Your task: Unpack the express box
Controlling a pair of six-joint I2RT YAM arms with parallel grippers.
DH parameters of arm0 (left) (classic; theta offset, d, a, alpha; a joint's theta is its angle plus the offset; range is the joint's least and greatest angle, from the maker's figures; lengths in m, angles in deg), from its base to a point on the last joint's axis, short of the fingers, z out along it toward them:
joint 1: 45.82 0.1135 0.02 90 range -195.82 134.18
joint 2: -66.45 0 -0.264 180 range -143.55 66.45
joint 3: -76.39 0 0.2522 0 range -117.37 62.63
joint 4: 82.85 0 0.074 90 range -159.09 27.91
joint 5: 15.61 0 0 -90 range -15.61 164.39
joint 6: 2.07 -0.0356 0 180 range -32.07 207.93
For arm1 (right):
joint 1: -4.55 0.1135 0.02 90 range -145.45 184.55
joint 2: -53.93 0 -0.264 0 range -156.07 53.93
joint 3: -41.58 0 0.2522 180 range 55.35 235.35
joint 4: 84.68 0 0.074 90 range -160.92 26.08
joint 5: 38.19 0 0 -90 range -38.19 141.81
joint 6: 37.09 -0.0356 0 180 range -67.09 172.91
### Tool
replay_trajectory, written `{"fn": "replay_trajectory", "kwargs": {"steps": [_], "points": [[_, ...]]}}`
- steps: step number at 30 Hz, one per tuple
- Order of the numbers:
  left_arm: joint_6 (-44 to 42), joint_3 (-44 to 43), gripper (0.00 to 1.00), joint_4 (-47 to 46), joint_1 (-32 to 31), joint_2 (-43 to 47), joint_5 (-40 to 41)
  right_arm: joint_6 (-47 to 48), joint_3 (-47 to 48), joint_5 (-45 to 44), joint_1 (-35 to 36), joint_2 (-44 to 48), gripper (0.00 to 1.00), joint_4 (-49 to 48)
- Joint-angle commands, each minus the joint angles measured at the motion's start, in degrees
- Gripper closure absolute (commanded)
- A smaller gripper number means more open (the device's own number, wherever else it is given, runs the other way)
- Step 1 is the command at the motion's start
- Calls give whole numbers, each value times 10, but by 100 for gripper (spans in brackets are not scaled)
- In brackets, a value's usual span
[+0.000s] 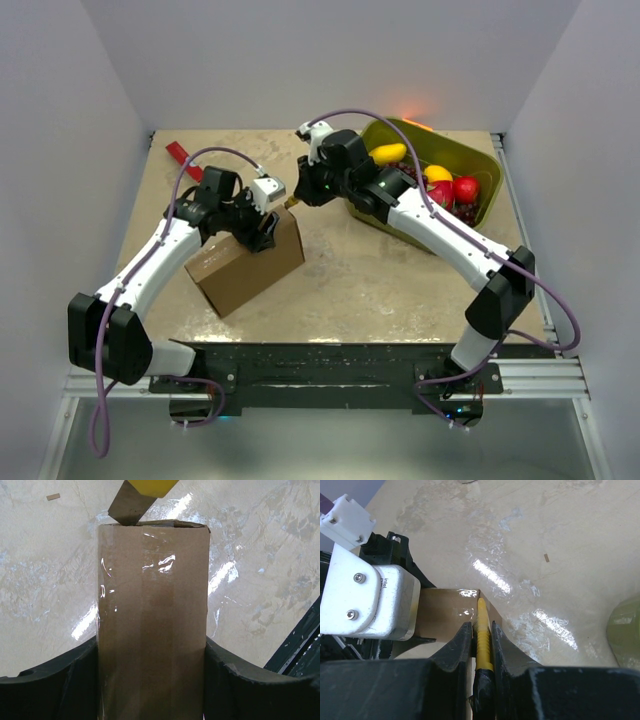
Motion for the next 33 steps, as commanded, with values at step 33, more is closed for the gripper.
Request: {"fn": "replay_trajectory", "kwargs": {"steps": [33], "points": [[23,0,45,-31,4,4,49,75,144,-35,-2,-40,100,89]]}}
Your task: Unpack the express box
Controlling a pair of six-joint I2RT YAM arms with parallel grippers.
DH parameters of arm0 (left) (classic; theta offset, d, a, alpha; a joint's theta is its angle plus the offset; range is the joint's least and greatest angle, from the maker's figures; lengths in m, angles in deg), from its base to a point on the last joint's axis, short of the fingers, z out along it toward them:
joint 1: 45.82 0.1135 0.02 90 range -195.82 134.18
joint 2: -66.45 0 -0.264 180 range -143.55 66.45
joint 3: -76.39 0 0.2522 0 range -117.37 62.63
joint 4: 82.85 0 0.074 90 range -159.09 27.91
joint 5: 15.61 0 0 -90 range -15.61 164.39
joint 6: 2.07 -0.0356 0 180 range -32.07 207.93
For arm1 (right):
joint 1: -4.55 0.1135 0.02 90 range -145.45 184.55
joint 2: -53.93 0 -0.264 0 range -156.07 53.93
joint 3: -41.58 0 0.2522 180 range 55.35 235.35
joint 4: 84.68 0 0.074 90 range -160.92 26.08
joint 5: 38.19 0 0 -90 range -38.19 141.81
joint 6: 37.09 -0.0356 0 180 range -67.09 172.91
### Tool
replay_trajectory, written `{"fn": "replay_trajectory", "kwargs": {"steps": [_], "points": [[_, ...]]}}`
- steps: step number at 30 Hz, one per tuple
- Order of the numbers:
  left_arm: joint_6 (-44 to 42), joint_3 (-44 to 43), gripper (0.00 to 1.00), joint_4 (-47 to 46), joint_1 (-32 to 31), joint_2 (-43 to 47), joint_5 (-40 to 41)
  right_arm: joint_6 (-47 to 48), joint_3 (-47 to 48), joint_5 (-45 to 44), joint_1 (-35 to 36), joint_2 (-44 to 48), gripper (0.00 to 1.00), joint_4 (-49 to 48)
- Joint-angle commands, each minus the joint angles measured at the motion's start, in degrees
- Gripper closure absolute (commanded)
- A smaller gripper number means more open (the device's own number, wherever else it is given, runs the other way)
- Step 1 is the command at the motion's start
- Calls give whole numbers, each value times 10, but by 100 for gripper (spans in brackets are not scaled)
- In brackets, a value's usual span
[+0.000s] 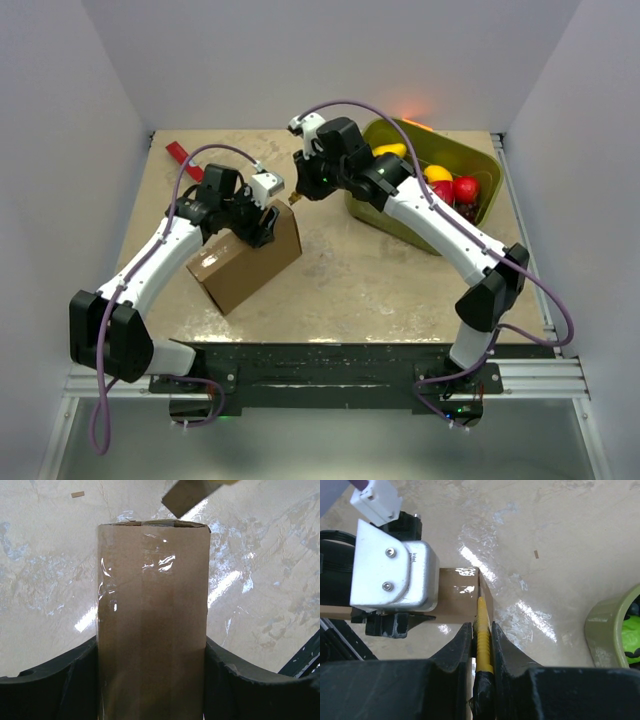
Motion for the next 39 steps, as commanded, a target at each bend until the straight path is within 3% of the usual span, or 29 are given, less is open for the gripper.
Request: {"fn": "replay_trajectory", "kwargs": {"steps": [1,16,39], "points": [[-11,5,45,-7,5,13,1,14,28,-33,-7,-7,100,-35],[-15,10,45,-6,5,17,-10,4,54,24,-10,-31,100,-61],[-13,18,46,-12,5,19,-6,-1,37,42,-9,-38,100,-20]]}}
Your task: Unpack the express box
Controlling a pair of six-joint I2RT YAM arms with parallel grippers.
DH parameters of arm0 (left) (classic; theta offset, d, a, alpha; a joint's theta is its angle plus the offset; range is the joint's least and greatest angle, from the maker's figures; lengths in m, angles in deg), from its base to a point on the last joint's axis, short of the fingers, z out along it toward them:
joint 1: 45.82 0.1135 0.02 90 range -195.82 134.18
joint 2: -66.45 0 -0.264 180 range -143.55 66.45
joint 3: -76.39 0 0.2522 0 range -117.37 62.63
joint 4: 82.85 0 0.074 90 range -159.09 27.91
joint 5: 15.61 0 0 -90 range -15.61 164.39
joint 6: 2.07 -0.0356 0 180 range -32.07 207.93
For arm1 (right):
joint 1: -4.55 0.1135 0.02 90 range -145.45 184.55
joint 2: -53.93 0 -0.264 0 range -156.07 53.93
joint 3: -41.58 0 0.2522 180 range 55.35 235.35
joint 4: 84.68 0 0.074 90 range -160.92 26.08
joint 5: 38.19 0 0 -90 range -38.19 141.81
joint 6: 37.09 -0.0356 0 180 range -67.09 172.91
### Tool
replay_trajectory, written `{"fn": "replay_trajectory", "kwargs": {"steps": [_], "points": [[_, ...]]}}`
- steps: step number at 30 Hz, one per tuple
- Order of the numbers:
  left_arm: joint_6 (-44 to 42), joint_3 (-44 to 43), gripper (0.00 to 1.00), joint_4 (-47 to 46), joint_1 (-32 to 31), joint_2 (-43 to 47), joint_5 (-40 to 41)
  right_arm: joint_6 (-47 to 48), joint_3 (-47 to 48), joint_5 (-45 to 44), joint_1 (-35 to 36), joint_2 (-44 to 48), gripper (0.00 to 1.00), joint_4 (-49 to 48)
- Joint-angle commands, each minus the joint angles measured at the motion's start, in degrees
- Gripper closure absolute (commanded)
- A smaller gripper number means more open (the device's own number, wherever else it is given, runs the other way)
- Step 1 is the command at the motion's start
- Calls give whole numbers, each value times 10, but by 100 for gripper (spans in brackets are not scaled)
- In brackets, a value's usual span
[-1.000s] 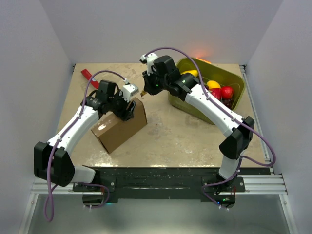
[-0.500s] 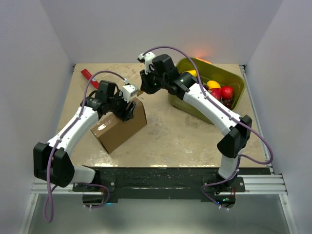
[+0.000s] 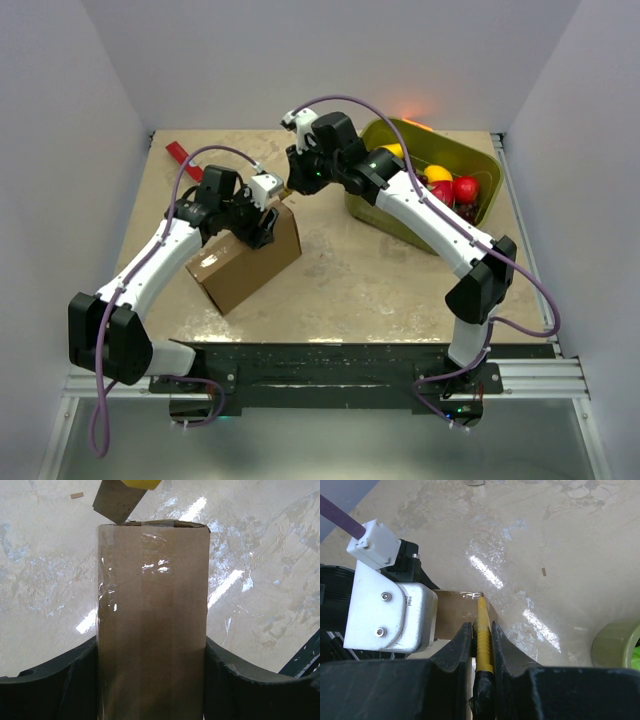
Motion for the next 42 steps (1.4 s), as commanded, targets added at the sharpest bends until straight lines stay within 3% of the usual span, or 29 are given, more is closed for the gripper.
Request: {"fn": "replay_trajectory", "kwargs": {"steps": [1,7,42], "points": [[-8,11,46,-8,4,12,-3,-2,2,4,1,6,100,11],[-8,11,46,-8,4,9,-4,1,7,-20,1,4,100,11],[-5,-12,46,-15,4,-13,16,28,6,44,0,-17,100,110]]}}
